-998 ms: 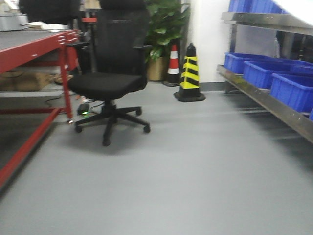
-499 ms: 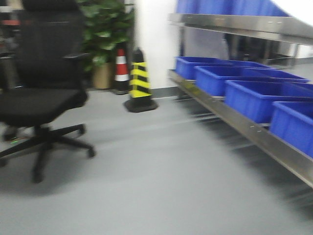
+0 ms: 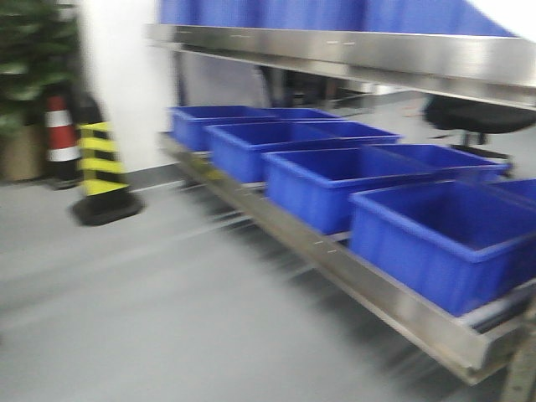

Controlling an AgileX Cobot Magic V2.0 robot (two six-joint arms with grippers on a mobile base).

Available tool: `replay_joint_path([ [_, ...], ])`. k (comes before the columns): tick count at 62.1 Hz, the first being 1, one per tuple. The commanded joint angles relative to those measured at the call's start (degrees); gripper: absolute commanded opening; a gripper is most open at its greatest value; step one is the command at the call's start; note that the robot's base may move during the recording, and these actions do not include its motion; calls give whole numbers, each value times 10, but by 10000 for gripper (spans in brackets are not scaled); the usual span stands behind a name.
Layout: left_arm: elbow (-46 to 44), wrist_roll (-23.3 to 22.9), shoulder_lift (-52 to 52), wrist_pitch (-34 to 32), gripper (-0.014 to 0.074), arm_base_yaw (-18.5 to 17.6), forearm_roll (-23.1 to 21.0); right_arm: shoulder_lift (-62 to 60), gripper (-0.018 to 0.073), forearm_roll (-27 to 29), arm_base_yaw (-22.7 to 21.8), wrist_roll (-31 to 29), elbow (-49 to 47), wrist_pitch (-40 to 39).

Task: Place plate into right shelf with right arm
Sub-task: 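Drive the base to the shelf rack holding the plate in the right gripper, then move the right gripper with the plate over a blue bin on the shelf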

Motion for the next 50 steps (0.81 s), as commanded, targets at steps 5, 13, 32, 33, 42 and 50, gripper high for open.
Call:
replay_joint_path([
  [5, 6, -2, -4, -49, -47, 0, -4, 7, 68, 1, -2, -4, -18, -61],
  [13, 6, -2, -4, -49, -47, 0, -4, 7, 68, 1, -2, -4, -18, -61],
  [32, 6, -2, -4, -49, -47, 0, -4, 7, 68, 1, -2, -4, -18, -62],
  [33, 6, -2, -4, -49, -47, 0, -4, 7, 68, 1, -2, -4, -18, -62],
  [42, 6, -2, -4, -49, -47, 0, -4, 7, 68, 1, -2, -4, -18, -62],
  [50, 6, -2, -4, -49, -47, 0, -4, 7, 68, 1, -2, -4, -18, -62],
])
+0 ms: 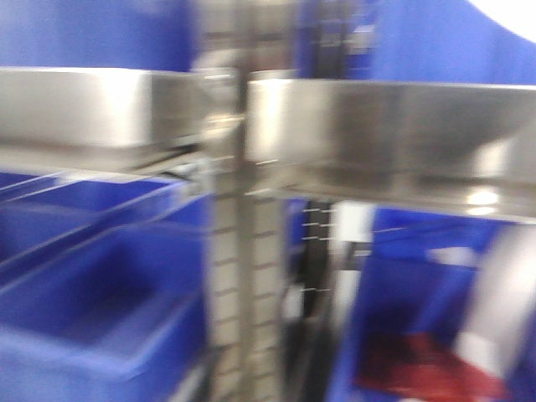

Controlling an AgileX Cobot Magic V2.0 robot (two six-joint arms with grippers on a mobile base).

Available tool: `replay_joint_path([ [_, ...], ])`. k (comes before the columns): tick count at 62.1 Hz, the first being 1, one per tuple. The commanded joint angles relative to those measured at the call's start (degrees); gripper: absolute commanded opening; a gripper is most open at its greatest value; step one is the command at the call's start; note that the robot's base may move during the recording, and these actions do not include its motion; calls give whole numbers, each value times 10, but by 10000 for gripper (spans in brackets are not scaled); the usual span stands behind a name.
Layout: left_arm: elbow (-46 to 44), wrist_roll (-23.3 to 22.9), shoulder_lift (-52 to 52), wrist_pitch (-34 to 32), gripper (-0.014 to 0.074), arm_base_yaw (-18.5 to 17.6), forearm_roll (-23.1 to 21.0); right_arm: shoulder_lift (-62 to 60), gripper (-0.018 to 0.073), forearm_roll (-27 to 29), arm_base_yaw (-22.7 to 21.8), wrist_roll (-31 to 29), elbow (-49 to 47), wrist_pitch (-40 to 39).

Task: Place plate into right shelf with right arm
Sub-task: 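Move the right gripper with the plate over a blue bin on the shelf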

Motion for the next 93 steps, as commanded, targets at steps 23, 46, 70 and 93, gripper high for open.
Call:
replay_joint_path([
  [23, 6, -2, -4, -49, -47, 0, -4, 7, 68, 1, -2, -4, -18, -62],
  [46, 6, -2, -4, -49, -47, 0, -4, 7, 68, 1, -2, -4, -18, -62],
  [70, 6, -2, -4, -49, -47, 0, -4, 7, 68, 1, -2, -4, -18, -62],
  [93, 6, -2, -4, -49, -47, 0, -4, 8, 68, 8, -2, -3, -18, -88],
])
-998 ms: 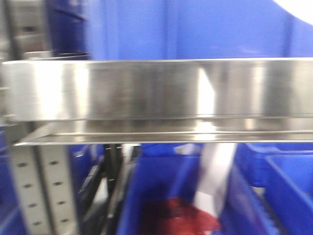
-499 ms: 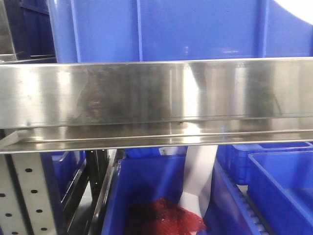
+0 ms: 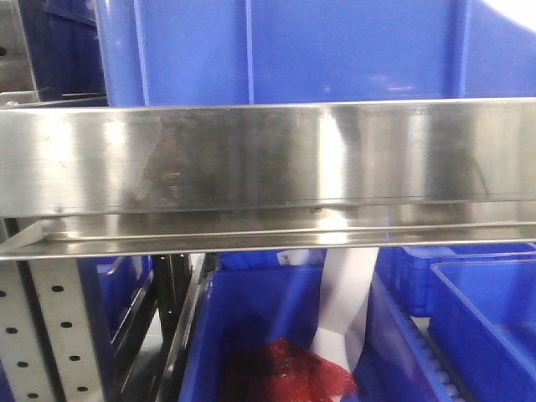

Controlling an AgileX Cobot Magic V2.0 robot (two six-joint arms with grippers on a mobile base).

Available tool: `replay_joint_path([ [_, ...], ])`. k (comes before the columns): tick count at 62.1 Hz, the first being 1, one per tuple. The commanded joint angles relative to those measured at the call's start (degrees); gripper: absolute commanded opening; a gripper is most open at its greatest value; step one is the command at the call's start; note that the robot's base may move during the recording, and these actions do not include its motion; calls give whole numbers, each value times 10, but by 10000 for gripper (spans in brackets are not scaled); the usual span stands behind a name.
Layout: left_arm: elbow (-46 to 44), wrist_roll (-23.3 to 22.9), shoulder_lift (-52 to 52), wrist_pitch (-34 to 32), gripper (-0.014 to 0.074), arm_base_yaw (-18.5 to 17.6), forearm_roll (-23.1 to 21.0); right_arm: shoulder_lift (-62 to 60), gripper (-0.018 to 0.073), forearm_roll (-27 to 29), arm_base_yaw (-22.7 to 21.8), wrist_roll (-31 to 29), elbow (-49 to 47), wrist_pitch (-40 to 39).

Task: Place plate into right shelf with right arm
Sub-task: 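Move the right gripper with the plate over a blue bin on the shelf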

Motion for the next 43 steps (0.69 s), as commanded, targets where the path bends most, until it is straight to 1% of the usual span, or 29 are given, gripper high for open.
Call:
replay_joint_path([
  [1, 6, -2, -4, -49, -47, 0, -4, 8, 68, 6, -2, -3, -19, -81],
  [6, 6, -2, -4, -49, -47, 0, -4, 11, 68, 6, -2, -2, -40, -88],
  [17, 6, -2, -4, -49, -47, 0, -4, 66, 68, 6, -3, -6, -143, -63],
  [30, 6, -2, -4, -49, -47, 0, -4, 228, 68, 6, -3, -6, -313, 6],
  [43, 6, -2, -4, -49, -47, 0, -4, 403, 68, 6, -3, -6, -444, 17],
])
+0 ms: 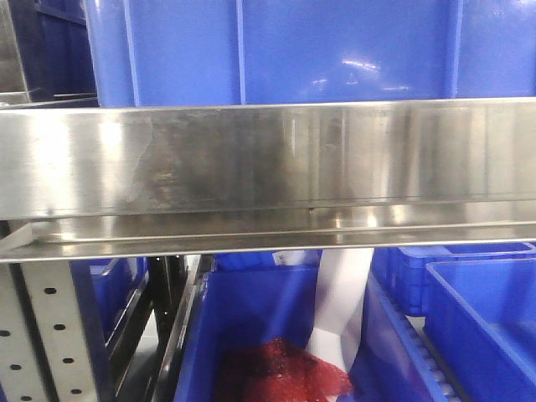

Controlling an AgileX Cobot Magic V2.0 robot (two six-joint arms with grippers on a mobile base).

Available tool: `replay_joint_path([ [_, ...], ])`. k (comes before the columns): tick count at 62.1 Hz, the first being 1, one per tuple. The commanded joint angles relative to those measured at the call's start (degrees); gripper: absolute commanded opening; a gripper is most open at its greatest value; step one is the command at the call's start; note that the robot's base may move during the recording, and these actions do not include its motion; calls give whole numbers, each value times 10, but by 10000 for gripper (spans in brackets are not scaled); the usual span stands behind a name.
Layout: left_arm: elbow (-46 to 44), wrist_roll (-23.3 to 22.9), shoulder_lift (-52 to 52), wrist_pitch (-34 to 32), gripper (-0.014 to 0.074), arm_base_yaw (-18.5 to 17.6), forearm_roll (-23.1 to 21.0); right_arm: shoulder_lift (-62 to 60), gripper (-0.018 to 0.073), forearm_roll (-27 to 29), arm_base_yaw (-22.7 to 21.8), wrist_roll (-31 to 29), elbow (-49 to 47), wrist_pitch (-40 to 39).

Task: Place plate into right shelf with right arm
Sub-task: 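Move the right gripper with the plate over a blue bin on the shelf, then lower the plate into the blue bin and open the right gripper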

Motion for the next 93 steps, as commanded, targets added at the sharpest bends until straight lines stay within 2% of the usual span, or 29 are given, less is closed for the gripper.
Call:
replay_joint_path([
  [1, 6, -2, -4, -49, -47, 0, -4, 77, 68, 3, -3, -4, -72, -38],
  [16, 6, -2, -4, -49, -47, 0, -4, 239, 68, 3, -3, -4, -170, -52],
  [32, 6, -2, -4, -49, -47, 0, -4, 331, 72, 2, -9, -5, -183, -66],
  [37, 6, -2, -4, -49, -47, 0, -4, 344, 107, 2, -16, -5, -183, -53],
  [45, 6, -2, -4, -49, -47, 0, -4, 352, 279, 2, -29, -5, -183, -39],
  [55, 6, -2, -4, -49, -47, 0, -4, 352, 645, 2, -35, -5, -184, -41],
  [78, 6, -2, -4, -49, -47, 0, -4, 324, 634, 2, -35, -5, -184, -22],
  [93, 6, -2, -4, -49, -47, 0, -4, 221, 632, 2, -37, -2, -184, 92],
])
